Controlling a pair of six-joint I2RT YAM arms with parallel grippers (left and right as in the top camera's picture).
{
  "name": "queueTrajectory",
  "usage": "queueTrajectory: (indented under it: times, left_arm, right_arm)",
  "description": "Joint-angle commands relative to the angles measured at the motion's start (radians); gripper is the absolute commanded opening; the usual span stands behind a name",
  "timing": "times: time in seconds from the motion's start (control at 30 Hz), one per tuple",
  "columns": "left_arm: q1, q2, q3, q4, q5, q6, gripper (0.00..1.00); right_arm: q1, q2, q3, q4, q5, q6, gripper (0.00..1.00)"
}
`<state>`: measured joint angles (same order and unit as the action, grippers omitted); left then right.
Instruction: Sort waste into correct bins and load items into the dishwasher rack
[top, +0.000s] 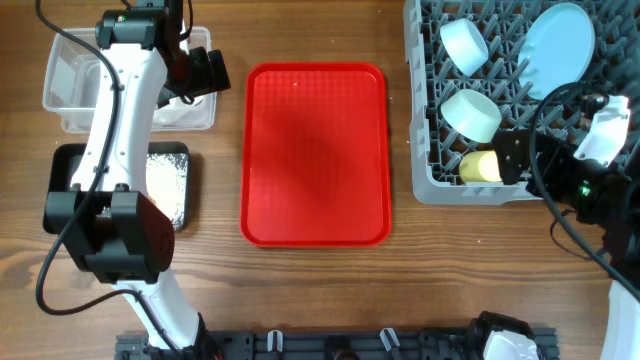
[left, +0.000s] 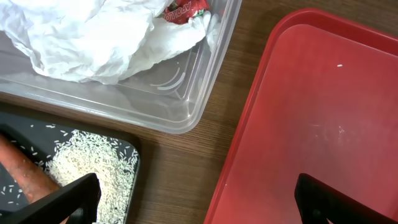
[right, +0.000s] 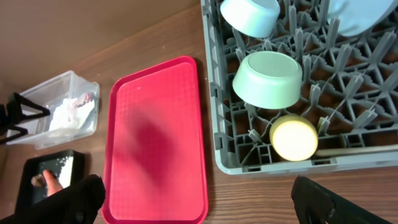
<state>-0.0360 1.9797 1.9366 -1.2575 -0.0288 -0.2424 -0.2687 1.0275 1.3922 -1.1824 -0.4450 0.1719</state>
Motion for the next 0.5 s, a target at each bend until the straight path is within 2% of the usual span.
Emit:
queueTrajectory:
  times: [0.0,0.1,0.27,0.47]
  left_arm:
    - [0.006,-0.027,0.006,0.000,-0.006,-0.009,1.00]
    - [0.006,-0.027,0.006,0.000,-0.006,-0.009,1.00]
    - [0.008,-0.027,0.006,0.000,-0.006,-0.009,1.00]
    - [0.007,-0.027,0.006,0.000,-0.006,-0.009,1.00]
  right_arm:
    - [0.004,0.013,0.002,0.038,0.012,0.015,1.00]
    - [0.021,-0.017,-0.043,0.152,0.011,-0.097,1.00]
    - [0.182,-0.162,-0.221,0.393,0.035,-0.372,1.00]
    - [0.232,-0.398,-0.592,0.666,0.056,-0.370,0.99]
